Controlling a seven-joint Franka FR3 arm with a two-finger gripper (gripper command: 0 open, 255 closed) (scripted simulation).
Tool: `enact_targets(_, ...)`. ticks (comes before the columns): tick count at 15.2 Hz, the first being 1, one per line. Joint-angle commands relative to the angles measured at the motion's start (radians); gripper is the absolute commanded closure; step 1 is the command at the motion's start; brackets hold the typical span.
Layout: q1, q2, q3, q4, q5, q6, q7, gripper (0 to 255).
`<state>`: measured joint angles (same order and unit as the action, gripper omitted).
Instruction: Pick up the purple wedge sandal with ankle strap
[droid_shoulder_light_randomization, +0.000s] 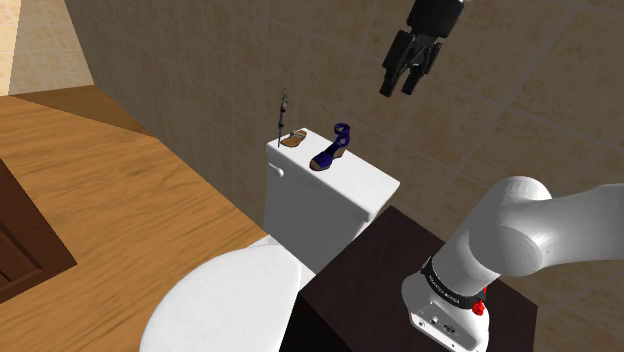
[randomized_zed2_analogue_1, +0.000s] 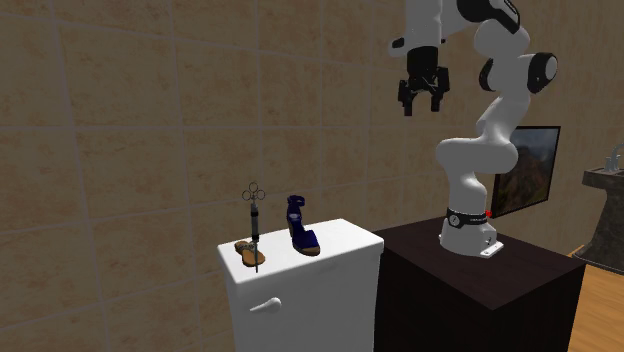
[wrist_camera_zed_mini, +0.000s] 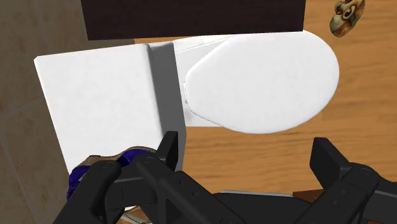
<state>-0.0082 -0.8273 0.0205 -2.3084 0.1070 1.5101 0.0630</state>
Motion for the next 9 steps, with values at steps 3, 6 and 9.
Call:
enact_targets(3,-0.003,0.024,-0.03,-0.025,-0.033,0.043,-0.058,0)
enact_targets(6,-0.009,0.07,-0.075,-0.053,-0.079,0.11,-0.143,0)
enact_targets(9,-0.014,0.129,-0.119,-0.069,-0.122,0.181,-0.225,0)
